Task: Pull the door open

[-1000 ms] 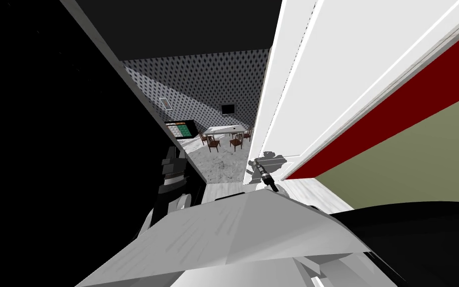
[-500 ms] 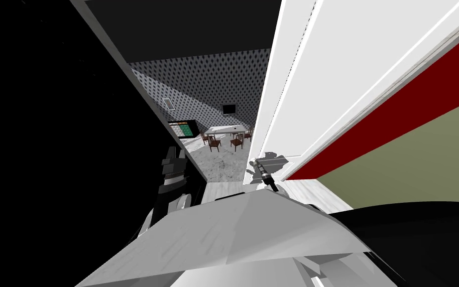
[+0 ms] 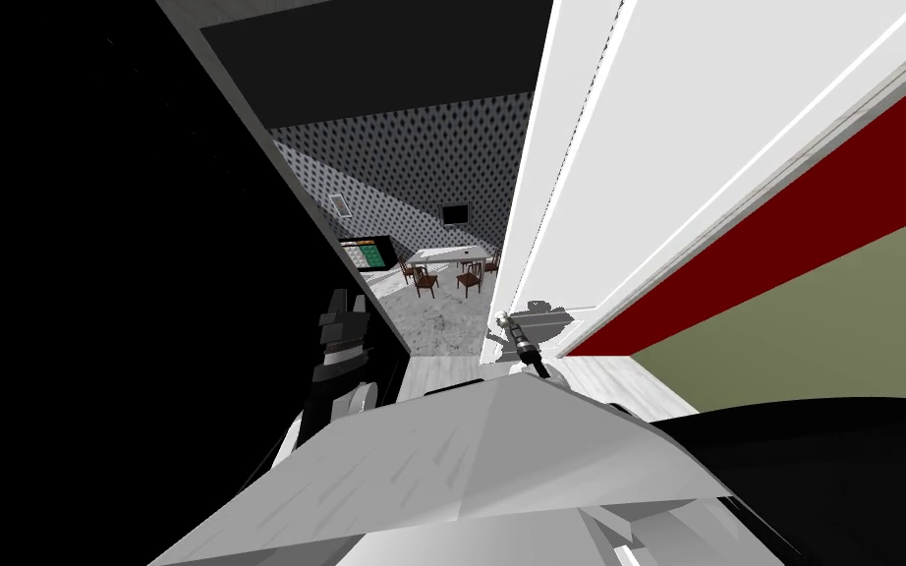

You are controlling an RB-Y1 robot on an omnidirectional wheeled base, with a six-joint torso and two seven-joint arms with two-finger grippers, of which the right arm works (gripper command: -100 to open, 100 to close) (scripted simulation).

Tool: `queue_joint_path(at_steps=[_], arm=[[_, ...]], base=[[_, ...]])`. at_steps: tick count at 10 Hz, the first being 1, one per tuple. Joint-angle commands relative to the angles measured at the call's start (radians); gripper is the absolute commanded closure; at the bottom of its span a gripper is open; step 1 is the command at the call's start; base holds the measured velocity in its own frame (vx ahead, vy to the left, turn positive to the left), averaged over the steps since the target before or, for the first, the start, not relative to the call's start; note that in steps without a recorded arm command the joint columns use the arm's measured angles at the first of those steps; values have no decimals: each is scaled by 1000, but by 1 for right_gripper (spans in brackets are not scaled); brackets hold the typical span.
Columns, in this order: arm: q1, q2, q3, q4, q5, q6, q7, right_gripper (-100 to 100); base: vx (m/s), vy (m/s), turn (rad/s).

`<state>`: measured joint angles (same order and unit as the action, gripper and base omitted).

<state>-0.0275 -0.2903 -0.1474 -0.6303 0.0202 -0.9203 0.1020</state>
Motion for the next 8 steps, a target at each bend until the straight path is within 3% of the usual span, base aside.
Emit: queue_joint_path(at_steps=[1, 3, 5, 7, 8], arm=[[-9, 12, 16, 8, -4, -5, -28, 100], [-12, 10, 33, 8, -42, -1, -92, 100], [-14, 9, 41, 9, -62, 1, -144, 100], [-14, 9, 41, 9, -62, 1, -152, 100], [-15, 8, 50, 9, -81, 3, -194, 100]], base=[[-43, -18, 35], [-52, -29, 86], [-47, -26, 57], [-33, -9, 18], [-29, -14, 53]])
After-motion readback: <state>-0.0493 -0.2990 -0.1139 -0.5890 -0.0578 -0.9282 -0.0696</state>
